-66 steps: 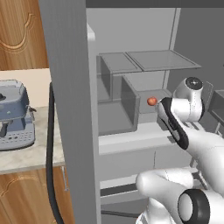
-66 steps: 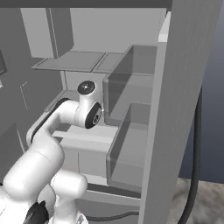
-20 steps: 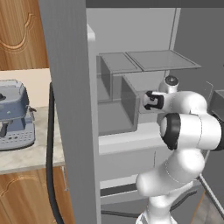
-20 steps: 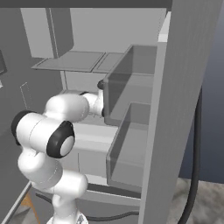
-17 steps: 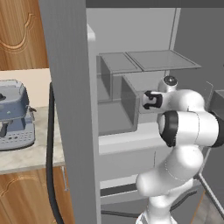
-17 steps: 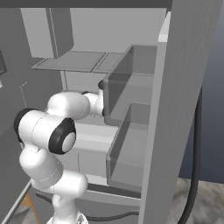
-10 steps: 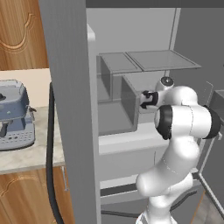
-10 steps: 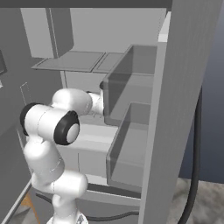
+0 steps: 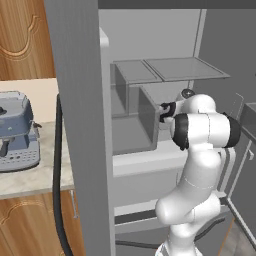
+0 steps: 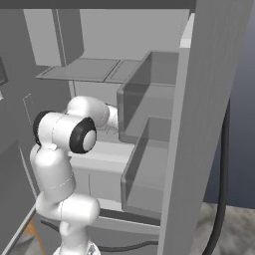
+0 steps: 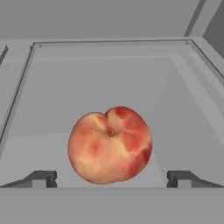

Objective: Open the fridge, remove the peach, lime, and chicken drumstick, and place them on any counter.

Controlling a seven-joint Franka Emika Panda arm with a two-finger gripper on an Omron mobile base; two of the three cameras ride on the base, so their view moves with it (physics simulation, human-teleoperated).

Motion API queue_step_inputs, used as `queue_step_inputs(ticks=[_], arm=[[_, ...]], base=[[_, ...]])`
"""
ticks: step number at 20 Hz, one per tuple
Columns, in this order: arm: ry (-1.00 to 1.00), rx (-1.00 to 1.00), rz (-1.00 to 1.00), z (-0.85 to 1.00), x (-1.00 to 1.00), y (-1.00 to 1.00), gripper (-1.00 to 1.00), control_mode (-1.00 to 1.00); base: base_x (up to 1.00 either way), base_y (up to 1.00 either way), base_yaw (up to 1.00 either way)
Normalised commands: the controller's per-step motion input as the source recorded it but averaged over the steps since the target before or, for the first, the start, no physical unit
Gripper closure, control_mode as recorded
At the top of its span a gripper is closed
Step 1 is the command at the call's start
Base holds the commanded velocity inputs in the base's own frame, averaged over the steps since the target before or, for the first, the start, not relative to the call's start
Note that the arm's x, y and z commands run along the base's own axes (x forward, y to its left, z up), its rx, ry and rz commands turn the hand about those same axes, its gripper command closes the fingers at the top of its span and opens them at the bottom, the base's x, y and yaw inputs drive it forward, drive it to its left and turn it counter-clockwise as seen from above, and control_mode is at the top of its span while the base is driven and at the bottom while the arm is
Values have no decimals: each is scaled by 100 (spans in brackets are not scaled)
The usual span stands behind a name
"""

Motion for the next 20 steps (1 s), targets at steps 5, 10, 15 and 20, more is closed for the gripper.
queue_step_inputs(ticks=[5, 10, 15, 20], arm=[[3, 0, 0, -15, 36, -3, -100, -100], [2, 0, 0, -14, 15, -1, -100, -100], [4, 0, 0, -16, 0, 0, 100, -100], [1, 0, 0, 0, 0, 0, 100, -100]], base=[[0, 0, 0], [0, 0, 0], [0, 0, 0], [0, 0, 0]])
